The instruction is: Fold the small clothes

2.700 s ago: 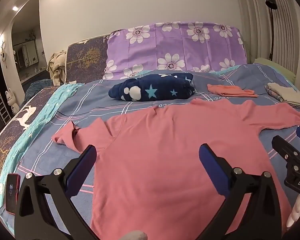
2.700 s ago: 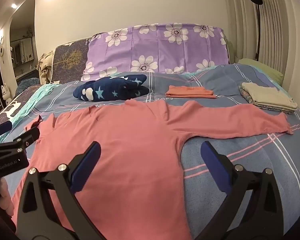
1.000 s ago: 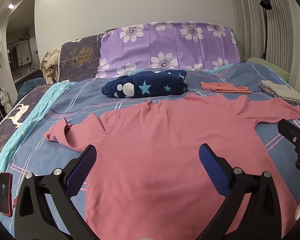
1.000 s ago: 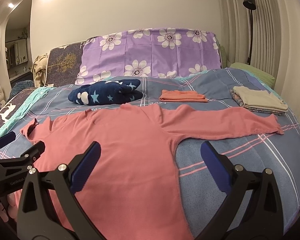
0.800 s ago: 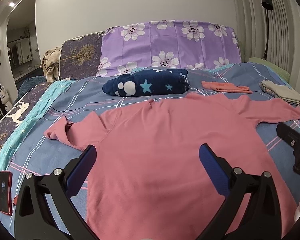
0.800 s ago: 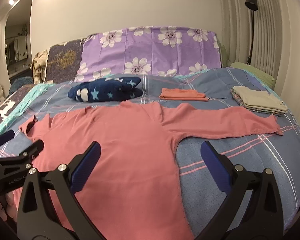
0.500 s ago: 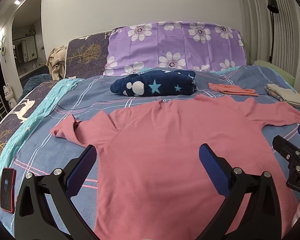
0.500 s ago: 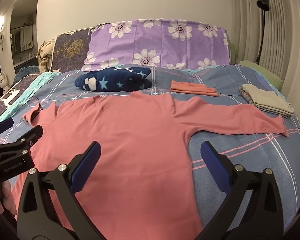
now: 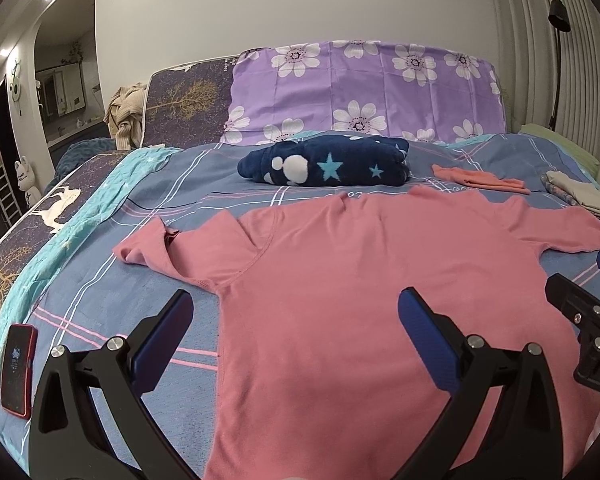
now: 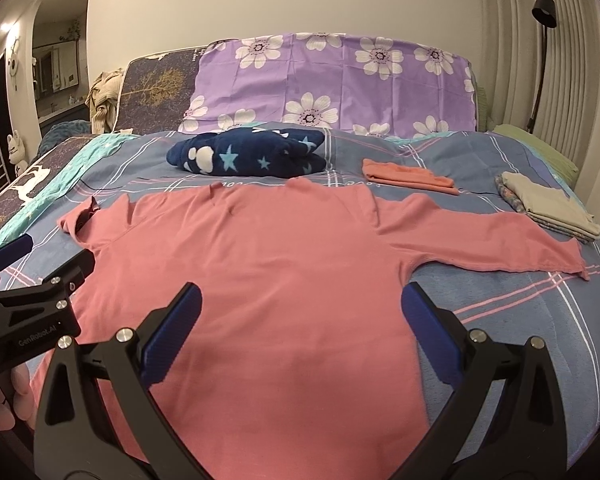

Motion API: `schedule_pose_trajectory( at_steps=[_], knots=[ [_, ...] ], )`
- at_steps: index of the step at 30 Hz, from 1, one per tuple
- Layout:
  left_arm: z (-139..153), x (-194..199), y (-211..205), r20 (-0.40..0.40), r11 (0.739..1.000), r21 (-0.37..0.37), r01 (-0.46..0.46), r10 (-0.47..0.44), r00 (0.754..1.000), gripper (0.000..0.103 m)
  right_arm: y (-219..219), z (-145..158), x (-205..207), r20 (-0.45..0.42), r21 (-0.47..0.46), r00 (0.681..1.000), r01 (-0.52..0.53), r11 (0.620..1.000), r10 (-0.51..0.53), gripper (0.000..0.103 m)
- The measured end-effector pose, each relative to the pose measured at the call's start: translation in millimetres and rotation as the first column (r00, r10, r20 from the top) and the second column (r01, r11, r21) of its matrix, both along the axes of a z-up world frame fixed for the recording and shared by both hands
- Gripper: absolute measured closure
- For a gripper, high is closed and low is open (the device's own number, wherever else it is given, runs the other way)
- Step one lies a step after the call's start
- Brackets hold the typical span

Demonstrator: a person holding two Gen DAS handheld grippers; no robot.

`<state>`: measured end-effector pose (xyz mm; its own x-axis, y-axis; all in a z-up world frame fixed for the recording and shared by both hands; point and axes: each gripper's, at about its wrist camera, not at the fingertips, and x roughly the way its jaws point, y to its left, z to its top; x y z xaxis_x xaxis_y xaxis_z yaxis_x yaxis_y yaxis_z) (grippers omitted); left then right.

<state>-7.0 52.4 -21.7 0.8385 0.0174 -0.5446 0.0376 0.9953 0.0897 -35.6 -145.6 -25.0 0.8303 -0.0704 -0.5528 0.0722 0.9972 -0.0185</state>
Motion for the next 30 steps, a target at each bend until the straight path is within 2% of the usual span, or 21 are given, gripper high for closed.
schedule_pose_trajectory(
  at_steps=[30],
  knots=[
    [-13.4, 10.7, 34.0, -0.043, 0.997, -0.072, -0.027, 0.024, 0.999, 0.001, 14.9, -8.3, 5.6, -0.017, -0.02, 1.0, -0.01, 1.0, 0.009, 0.002]
  ],
)
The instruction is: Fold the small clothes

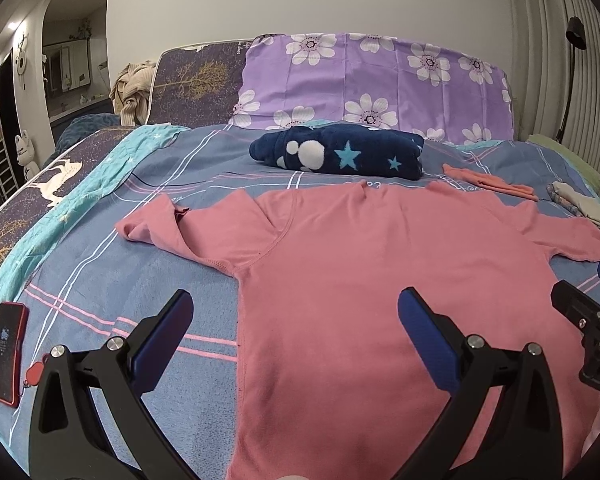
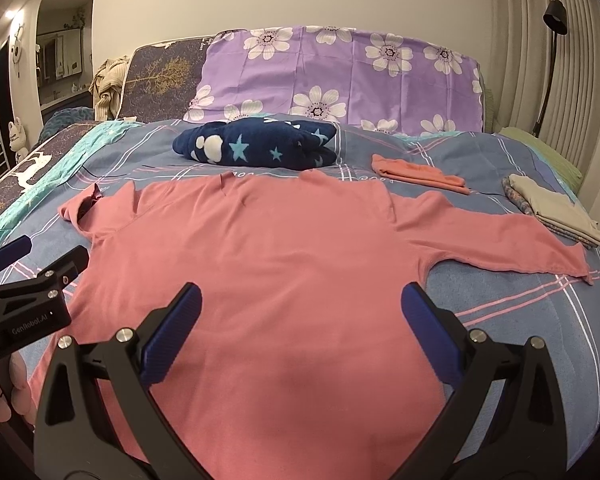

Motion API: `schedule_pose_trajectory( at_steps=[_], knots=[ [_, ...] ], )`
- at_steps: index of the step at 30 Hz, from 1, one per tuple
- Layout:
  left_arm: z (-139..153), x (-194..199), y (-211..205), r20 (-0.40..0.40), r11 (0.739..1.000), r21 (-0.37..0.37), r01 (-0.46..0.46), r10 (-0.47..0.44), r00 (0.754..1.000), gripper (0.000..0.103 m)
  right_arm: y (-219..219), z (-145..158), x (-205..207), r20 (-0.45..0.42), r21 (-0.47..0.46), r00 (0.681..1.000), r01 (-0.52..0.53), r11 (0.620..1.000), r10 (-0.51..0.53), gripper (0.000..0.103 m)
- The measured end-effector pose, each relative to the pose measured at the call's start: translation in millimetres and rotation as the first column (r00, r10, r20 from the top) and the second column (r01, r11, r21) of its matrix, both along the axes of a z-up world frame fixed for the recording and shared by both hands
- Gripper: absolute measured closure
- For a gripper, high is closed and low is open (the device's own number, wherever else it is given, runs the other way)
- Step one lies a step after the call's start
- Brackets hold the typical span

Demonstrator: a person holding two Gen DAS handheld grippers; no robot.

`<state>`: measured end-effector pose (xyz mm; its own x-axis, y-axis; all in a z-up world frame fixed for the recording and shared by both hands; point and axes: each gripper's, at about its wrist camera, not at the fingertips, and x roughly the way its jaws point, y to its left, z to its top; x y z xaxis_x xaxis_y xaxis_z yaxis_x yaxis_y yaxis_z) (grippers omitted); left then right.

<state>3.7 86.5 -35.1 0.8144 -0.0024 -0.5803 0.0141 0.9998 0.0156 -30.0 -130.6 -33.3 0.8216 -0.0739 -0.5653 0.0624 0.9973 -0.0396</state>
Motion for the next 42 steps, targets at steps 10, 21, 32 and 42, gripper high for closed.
schedule_pose_trajectory(
  at_steps=[10, 21, 32, 42],
  knots=[
    [-8.5, 14.6, 35.3, -0.049, 0.997, -0.071, -0.042, 0.039, 0.998, 0.003, -5.9, -2.3, 4.9, -0.013, -0.022, 1.0, 0.015, 1.0, -0.015, 0.002],
    [-4.2, 85.5, 167.1, -0.142, 0.939, -0.221, -0.262, 0.235, 0.962, 0.032, -28.9, -6.4, 19.2, -0.036, -0.057, 0.997, 0.061, 0.997, -0.063, 0.002],
    [-50.3, 236.3, 183.2, -0.354, 0.946, 0.013, -0.323, 0.306, 0.884, 0.032, -48.9, -14.1, 35.8, -0.078, -0.103, 0.986, 0.139, 0.985, -0.147, 0.002],
    [-30.3, 188.9, 206.1, -0.25, 0.974, -0.082, -0.212, 0.186, 0.95, 0.099, -56.3, -19.8, 48.5, -0.095, -0.093, 0.983, 0.149, 0.984, -0.158, 0.002]
  ],
)
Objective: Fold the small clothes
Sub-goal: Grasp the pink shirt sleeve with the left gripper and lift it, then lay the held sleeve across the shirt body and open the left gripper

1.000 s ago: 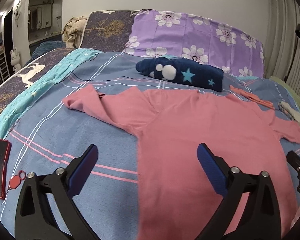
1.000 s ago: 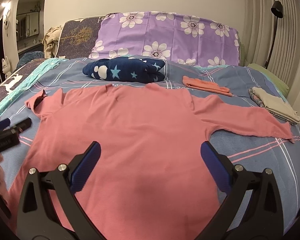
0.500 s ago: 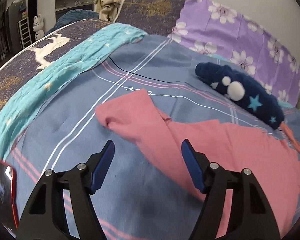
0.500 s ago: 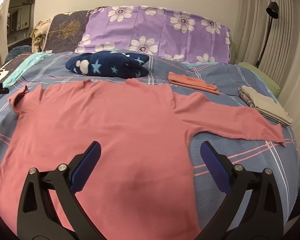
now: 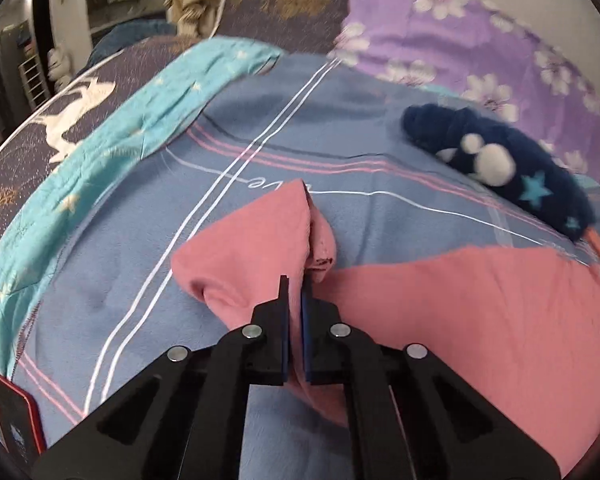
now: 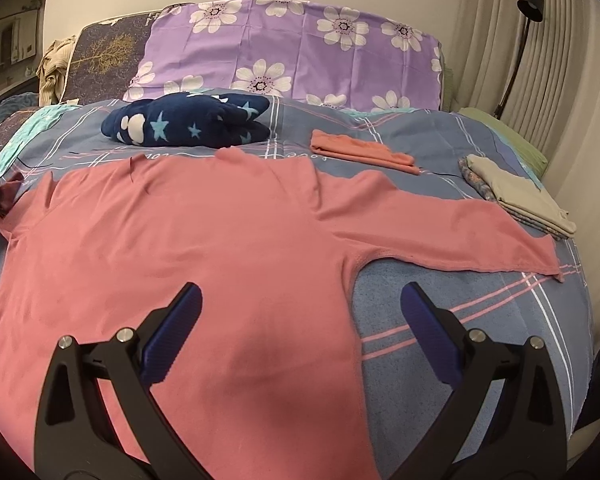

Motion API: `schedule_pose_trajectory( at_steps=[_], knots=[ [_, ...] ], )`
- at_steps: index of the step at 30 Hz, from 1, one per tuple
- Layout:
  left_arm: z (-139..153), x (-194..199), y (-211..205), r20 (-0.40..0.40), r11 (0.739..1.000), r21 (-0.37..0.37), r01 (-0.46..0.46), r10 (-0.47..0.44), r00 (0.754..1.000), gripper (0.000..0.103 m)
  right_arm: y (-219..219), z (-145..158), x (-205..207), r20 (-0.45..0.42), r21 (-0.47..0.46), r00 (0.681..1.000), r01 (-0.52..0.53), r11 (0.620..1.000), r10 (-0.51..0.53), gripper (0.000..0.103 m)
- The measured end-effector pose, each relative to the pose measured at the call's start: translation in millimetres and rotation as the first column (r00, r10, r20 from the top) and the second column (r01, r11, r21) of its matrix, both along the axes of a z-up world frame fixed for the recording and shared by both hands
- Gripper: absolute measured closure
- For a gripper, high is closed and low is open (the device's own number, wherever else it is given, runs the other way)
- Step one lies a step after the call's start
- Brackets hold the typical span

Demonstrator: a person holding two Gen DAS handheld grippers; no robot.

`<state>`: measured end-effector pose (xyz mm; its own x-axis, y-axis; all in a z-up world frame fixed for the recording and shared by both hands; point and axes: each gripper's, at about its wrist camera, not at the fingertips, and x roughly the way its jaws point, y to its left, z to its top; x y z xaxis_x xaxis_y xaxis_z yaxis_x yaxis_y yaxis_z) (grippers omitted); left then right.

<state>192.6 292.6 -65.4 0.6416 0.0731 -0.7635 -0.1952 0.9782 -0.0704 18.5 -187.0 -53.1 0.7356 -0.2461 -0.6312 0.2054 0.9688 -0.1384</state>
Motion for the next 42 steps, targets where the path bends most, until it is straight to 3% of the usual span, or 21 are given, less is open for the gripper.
schedule_pose_trajectory(
  at_steps=[4, 8, 11, 14, 16, 18, 21, 22, 23, 24, 25, 27, 30, 32, 33, 36, 37, 38, 39, 40, 42],
  knots=[
    [12.9, -67.1, 6.3, 0.088, 0.992, -0.069, 0.105, -0.099, 0.991, 0.098, 5.8, -1.7, 3.4, -0.003, 0.012, 1.0, -0.028, 1.0, 0.028, 0.002],
    [-8.4, -105.4, 23.5, 0.044, 0.997, -0.066, 0.035, -0.033, 0.998, 0.092, 14.1, -2.8, 2.5, -0.008, 0.012, 0.998, -0.055, 0.998, 0.055, 0.002],
    [-21.0, -118.0, 30.6, 0.019, 0.999, -0.036, 0.0, 0.001, 1.0, 0.075, 19.0, -1.7, 1.2, -0.014, 0.005, 0.998, -0.069, 0.998, 0.069, 0.002],
    [-14.1, -118.8, 30.4, 0.042, 1.0, -0.021, 0.01, -0.009, 0.999, 0.067, 22.5, 2.9, -0.1, -0.004, 0.002, 0.997, -0.073, 0.997, 0.073, 0.002],
    [-6.3, -113.6, 27.8, 0.065, 1.0, 0.007, 0.021, -0.021, 0.998, 0.053, 25.0, 5.8, -1.4, 0.004, 0.001, 0.997, -0.075, 0.997, 0.075, 0.002],
    [-3.0, -100.7, 26.2, 0.07, 0.999, 0.05, 0.014, -0.018, 0.997, 0.046, 27.8, 7.1, -2.4, 0.008, 0.001, 0.997, -0.078, 0.997, 0.078, 0.002],
    [-7.5, -73.8, 28.6, 0.038, 0.994, 0.107, 0.012, -0.016, 0.999, 0.046, 31.8, 7.6, -1.2, -0.001, 0.002, 0.996, -0.088, 0.996, 0.088, 0.002],
    [-11.2, -60.9, 31.7, 0.017, 0.993, 0.114, 0.014, -0.016, 1.0, 0.048, 33.5, 8.3, 0.2, -0.008, 0.012, 0.995, -0.094, 0.995, 0.095, 0.002],
    [-14.5, -49.1, 35.2, -0.002, 0.994, 0.11, 0.017, -0.017, 1.0, 0.057, 34.6, 9.6, 1.2, -0.011, 0.025, 0.995, -0.102, 0.994, 0.102, 0.002],
    [-16.2, -42.4, 37.2, -0.012, 0.995, 0.095, 0.022, -0.021, 1.0, 0.102, 35.9, 11.6, 2.1, -0.012, 0.039, 0.994, -0.111, 0.993, 0.111, 0.002],
    [-14.0, -34.0, 41.5, -0.016, 0.999, 0.03, 0.027, -0.026, 1.0, 0.102, 37.4, 14.0, 3.1, -0.009, 0.05, 0.993, -0.12, 0.991, 0.121, 0.002],
    [6.1, -30.1, 38.5, 0.054, 0.998, -0.05, 0.047, -0.044, 0.998, 0.102, 41.8, 21.1, 5.3, 0.009, 0.048, 0.991, -0.136, 0.989, 0.136, 0.002],
    [68.4, -28.3, -8.2, 0.205, 0.987, 0.021, 0.161, -0.162, 0.965, 0.102, 44.1, 26.9, 8.9, 0.024, 0.032, 0.992, -0.127, 0.991, 0.126, 0.002],
    [113.0, -30.2, -51.5, 0.29, 0.966, 0.072, 0.246, -0.257, 0.922, 0.102, 39.6, 30.8, 11.0, 0.036, 0.054, 0.993, -0.111, 0.992, 0.109, 0.002],
    [130.6, -33.6, -70.6, 0.33, 0.956, 0.092, 0.278, -0.293, 0.897, 0.101, 36.4, 32.5, 11.0, 0.042, 0.068, 0.994, -0.104, 0.992, 0.101, 0.002],
    [172.0, -56.9, -124.9, 0.483, 0.917, 0.113, 0.384, -0.388, 0.785, 0.1, 23.0, 34.9, 5.1, 0.059, 0.087, 0.996, -0.074, 0.993, 0.069, 0.002],
    [177.2, -66.2, -143.1, 0.532, 0.898, 0.106, 0.426, -0.413, 0.739, 0.097, 17.5, 33.7, 3.2, 0.056, 0.086, 0.997, -0.06, 0.994, 0.055, 0.002],
    [174.8, -72.4, -156.5, 0.557, 0.883, 0.098, 0.46, -0.431, 0.71, 0.092, 12.7, 32.2, 1.9, 0.051, 0.087, 0.998, -0.049, 0.995, 0.044, 0.002],
    [168.4, -74.9, -167.6, 0.561, 0.873, 0.092, 0.479, -0.443, 0.699, 0.072, 3.8, 28.8, 0.3, 0.038, 0.095, 0.999, -0.03, 0.995, 0.026, 0.002],
    [153.3, -76.0, -183.6, 0.539, 0.856, 0.087, 0.51, -0.471, 0.698, 0.063, -3.5, 25.7, -0.6, 0.025, 0.108, 1.0, -0.013, 0.994, 0.01, 0.002],
    [116.5, -71.6, -211.8, 0.446, 0.822, 0.086, 0.564, -0.537, 0.716, 0.063, -16.5, 20.1, -1.8, 0.001, 0.139, 1.0, 0.011, 0.99, -0.011, 0.002]
  ],
)
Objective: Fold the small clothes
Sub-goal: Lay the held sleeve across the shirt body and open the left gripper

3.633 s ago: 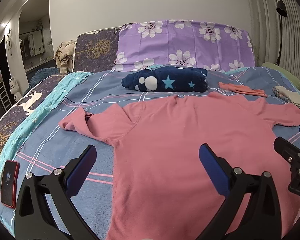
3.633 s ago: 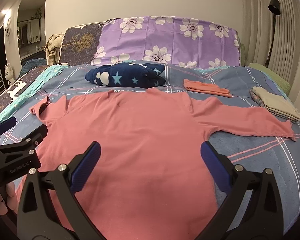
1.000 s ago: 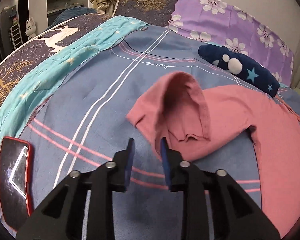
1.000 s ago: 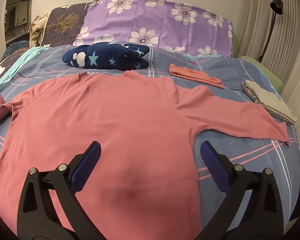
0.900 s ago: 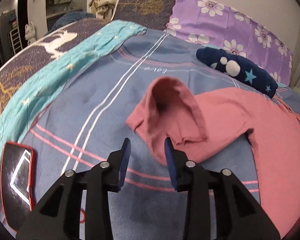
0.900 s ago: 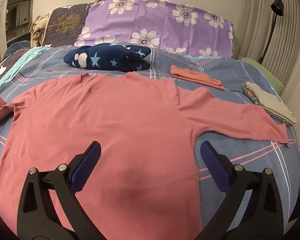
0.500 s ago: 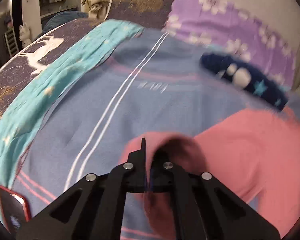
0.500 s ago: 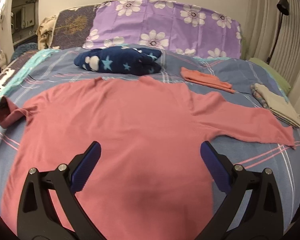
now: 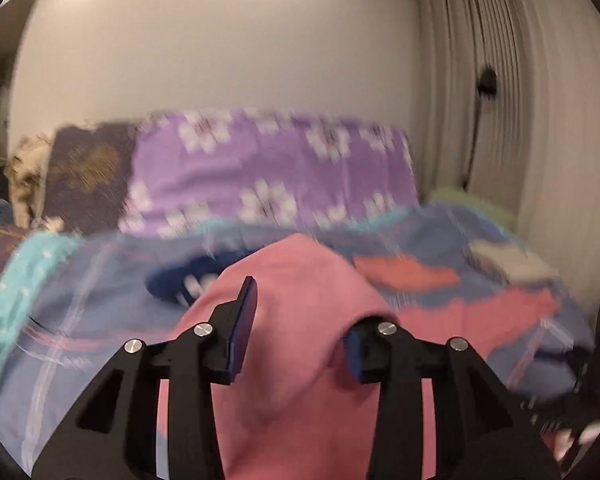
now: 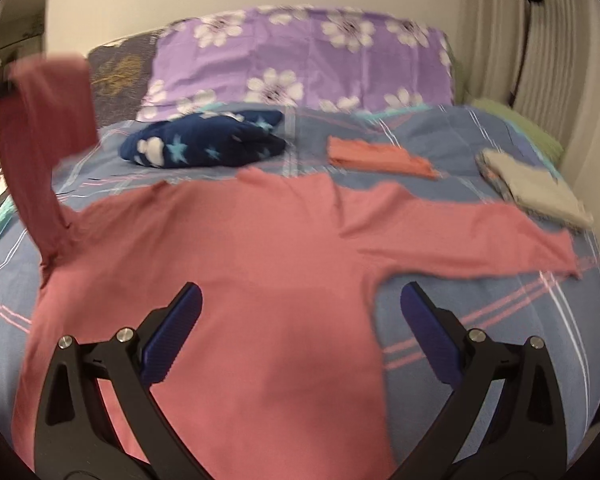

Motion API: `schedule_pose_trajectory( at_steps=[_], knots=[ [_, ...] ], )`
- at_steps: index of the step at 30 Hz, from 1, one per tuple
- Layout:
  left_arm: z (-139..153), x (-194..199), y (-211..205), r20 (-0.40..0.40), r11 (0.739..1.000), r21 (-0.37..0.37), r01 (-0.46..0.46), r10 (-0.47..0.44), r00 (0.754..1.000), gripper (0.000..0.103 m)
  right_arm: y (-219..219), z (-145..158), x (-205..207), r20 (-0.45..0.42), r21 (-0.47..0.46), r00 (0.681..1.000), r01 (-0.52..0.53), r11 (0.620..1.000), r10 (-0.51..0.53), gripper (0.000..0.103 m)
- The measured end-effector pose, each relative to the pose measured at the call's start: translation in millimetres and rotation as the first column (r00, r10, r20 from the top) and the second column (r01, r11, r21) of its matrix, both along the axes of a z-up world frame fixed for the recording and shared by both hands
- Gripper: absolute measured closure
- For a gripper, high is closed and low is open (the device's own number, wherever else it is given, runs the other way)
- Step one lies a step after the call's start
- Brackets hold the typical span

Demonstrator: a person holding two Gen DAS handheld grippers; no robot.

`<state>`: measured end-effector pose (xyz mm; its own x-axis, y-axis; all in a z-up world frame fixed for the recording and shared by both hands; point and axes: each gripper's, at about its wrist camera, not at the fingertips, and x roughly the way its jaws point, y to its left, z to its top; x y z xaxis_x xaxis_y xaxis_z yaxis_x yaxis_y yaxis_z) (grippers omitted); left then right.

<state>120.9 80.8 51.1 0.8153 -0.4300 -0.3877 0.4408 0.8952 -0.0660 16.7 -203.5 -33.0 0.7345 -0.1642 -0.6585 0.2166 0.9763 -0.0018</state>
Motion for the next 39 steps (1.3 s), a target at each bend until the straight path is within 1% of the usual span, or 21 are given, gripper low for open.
schedule_pose_trajectory(
  at_steps=[3, 5, 10, 13, 15, 18, 20, 21, 22, 23, 24, 25, 26, 27, 28, 29, 31, 32, 34, 37, 39],
  knots=[
    [-73.7, 11.4, -28.6, -0.205, 0.993, 0.116, 0.026, -0.002, 0.979, 0.064, -13.5, -6.3, -2.7, -0.017, 0.036, 1.0, 0.017, 0.999, -0.016, 0.002],
    [-97.1, 11.4, -29.5, -0.254, 0.989, 0.148, 0.013, 0.025, 0.967, 0.064, -14.8, -8.4, -3.4, -0.018, 0.027, 1.0, 0.001, 1.0, -0.001, 0.004],
    [-107.9, 5.3, -7.4, -0.266, 0.975, 0.22, -0.006, 0.066, 0.962, 0.062, -0.8, -13.9, 5.5, -0.023, 0.032, 0.991, -0.13, 0.991, 0.131, 0.017],
    [-110.0, 0.0, 7.8, -0.237, 0.956, 0.291, -0.045, 0.118, 0.964, 0.057, 24.9, -19.6, 17.0, -0.031, -0.003, 0.971, -0.237, 0.971, 0.237, 0.018],
    [-112.4, -2.4, 15.4, -0.24, 0.947, 0.316, -0.063, 0.144, 0.96, 0.056, 52.8, -27.3, 27.7, -0.047, -0.037, 0.94, -0.34, 0.94, 0.339, 0.018],
    [-115.8, -11.0, 22.1, -0.247, 0.943, 0.324, -0.069, 0.154, 0.957, 0.048, 83.3, -40.0, 46.2, -0.096, -0.064, 0.911, -0.408, 0.911, 0.402, 0.018],
    [-117.2, -15.9, 23.9, -0.233, 0.938, 0.338, -0.079, 0.165, 0.958, 0.04, 95.8, -52.0, 65.8, -0.146, -0.09, 0.91, -0.402, 0.911, 0.388, 0.019],
    [-118.8, -16.9, 24.1, -0.229, 0.934, 0.348, -0.083, 0.17, 0.958, 0.04, 98.3, -56.8, 75.2, -0.165, -0.11, 0.914, -0.391, 0.914, 0.371, 0.032],
    [-121.6, -16.1, 24.5, -0.227, 0.924, 0.372, -0.091, 0.186, 0.956, 0.04, 98.8, -59.8, 84.3, -0.183, -0.117, 0.914, -0.387, 0.915, 0.363, 0.083],
    [-125.0, -14.0, 26.0, -0.215, 0.902, 0.415, -0.119, 0.224, 0.951, 0.04, 92.6, -57.6, 94.2, -0.189, -0.081, 0.915, -0.377, 0.923, 0.357, 0.098],
    [-127.8, -12.0, 27.8, -0.194, 0.88, 0.451, -0.146, 0.257, 0.947, 0.04, 77.0, -44.8, 95.3, -0.123, -0.038, 0.943, -0.315, 0.948, 0.308, 0.098],
    [-131.5, -8.9, 34.2, -0.155, 0.84, 0.507, -0.196, 0.312, 0.937, 0.04, 68.1, -35.4, 93.0, -0.078, -0.025, 0.957, -0.281, 0.96, 0.278, 0.098],
    [-134.0, -6.3, 42.8, -0.128, 0.809, 0.537, -0.238, 0.357, 0.925, 0.04, 51.4, -14.9, 85.7, 0.013, -0.02, 0.971, -0.239, 0.971, 0.239, 0.098],
    [-135.4, -4.1, 50.6, -0.123, 0.797, 0.544, -0.263, 0.386, 0.914, 0.04, 43.5, -5.3, 80.1, 0.057, -0.024, 0.971, -0.23, 0.973, 0.231, 0.097],
    [-136.8, 0.0, 65.2, -0.142, 0.794, 0.532, -0.293, 0.425, 0.894, 0.041, 32.7, 5.3, 72.6, 0.1, -0.054, 0.973, -0.204, 0.977, 0.209, 0.096],
    [-136.7, 3.7, 80.8, -0.19, 0.819, 0.486, -0.305, 0.44, 0.878, 0.041, 26.2, 8.2, 69.4, 0.105, -0.09, 0.976, -0.181, 0.979, 0.19, 0.095],
    [-133.0, 5.5, 99.1, -0.248, 0.86, 0.402, -0.316, 0.434, 0.866, 0.041, 13.6, 4.4, 67.4, 0.077, -0.124, 0.984, -0.149, 0.981, 0.159, 0.085],
    [-131.7, 4.2, 101.9, -0.251, 0.864, 0.389, -0.319, 0.432, 0.866, 0.041, 1.5, -5.1, 67.7, 0.034, -0.1, 0.99, -0.134, 0.986, 0.138, 0.083],
    [-131.5, 0.8, 99.7, -0.232, 0.858, 0.4, -0.322, 0.434, 0.871, 0.041, -16.0, -22.6, 67.7, -0.04, -0.032, 0.992, -0.118, 0.992, 0.117, 0.074],
    [-131.0, -3.4, 95.1, -0.206, 0.847, 0.422, -0.323, 0.436, 0.876, 0.041, -37.6, -39.5, 62.5, -0.091, 0.062, 0.991, -0.094, 0.994, 0.099, 0.073],
    [-128.8, -4.5, 96.0, -0.209, 0.852, 0.411, -0.324, 0.434, 0.876, 0.041, -47.1, -42.1, 57.8, -0.091, 0.097, 0.993, -0.068, 0.993, 0.077, 0.071]
  ],
)
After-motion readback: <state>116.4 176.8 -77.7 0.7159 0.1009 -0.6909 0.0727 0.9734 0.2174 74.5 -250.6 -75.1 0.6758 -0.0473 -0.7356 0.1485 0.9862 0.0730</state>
